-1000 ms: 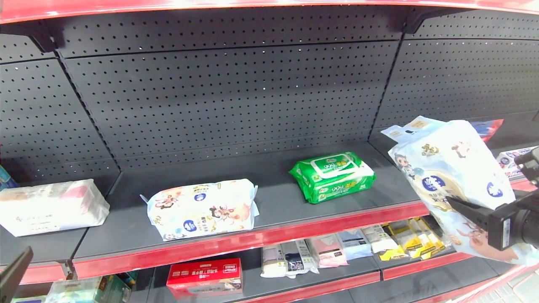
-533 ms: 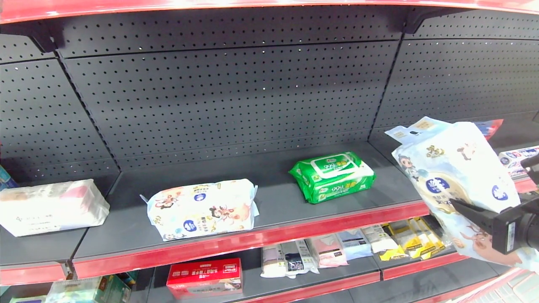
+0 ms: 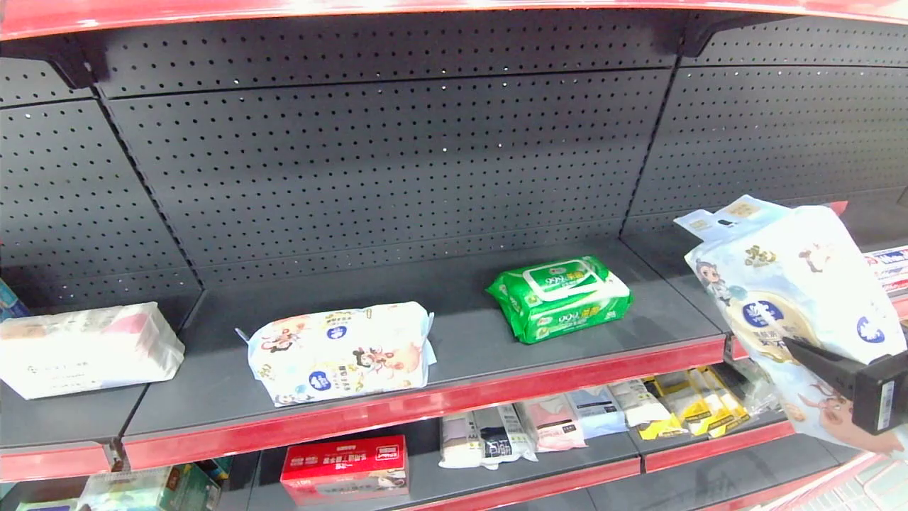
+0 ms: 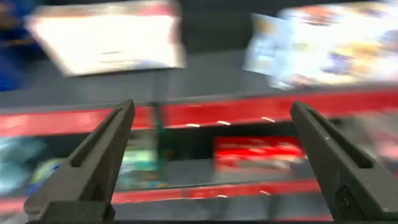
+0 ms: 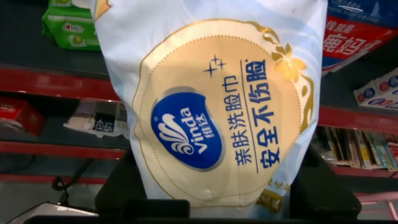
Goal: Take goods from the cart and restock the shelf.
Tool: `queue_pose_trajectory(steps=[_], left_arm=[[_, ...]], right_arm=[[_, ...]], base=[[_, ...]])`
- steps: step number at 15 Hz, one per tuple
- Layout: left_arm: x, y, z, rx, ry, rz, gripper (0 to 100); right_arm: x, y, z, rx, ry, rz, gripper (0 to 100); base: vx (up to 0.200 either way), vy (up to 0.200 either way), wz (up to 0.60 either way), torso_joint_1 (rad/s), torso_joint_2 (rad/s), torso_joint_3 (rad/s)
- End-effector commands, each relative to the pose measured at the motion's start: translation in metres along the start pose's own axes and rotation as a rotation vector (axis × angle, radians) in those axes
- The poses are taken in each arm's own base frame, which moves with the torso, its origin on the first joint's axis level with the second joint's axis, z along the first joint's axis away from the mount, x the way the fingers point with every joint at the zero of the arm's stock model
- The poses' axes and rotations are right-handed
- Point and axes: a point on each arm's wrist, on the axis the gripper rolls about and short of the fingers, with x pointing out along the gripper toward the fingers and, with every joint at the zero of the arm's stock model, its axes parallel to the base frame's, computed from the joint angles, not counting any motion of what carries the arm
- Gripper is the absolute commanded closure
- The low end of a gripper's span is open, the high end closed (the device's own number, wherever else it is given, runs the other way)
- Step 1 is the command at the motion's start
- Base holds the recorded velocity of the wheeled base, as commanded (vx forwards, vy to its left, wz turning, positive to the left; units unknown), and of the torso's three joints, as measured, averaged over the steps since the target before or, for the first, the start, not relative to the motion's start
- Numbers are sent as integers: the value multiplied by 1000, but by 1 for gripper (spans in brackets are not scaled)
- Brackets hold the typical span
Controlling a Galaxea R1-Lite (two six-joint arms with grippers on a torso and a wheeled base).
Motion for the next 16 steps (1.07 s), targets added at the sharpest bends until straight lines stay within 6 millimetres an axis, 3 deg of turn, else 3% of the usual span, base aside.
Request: queue_pose_trajectory(steps=[1, 2, 12, 16], left_arm=[[-12, -1, -14, -10, -75, -118, 0], [-17, -1, -24, -5, -69, -112, 0], [-18, -1, -24, 5, -86, -93, 0], [-18, -1, -24, 4, -87, -93, 0]], right_arm=[[-1, 0, 0, -5, -4, -3, 100], [-3, 0, 0, -37, -9, -7, 100], [-12, -4, 7, -62, -59, -33, 100], [-12, -5, 6, -52, -55, -40, 100]], base=[[0, 0, 0, 0, 0, 0], [0, 0, 0, 0, 0, 0], [0, 0, 0, 0, 0, 0], [0, 0, 600, 2, -2, 2]])
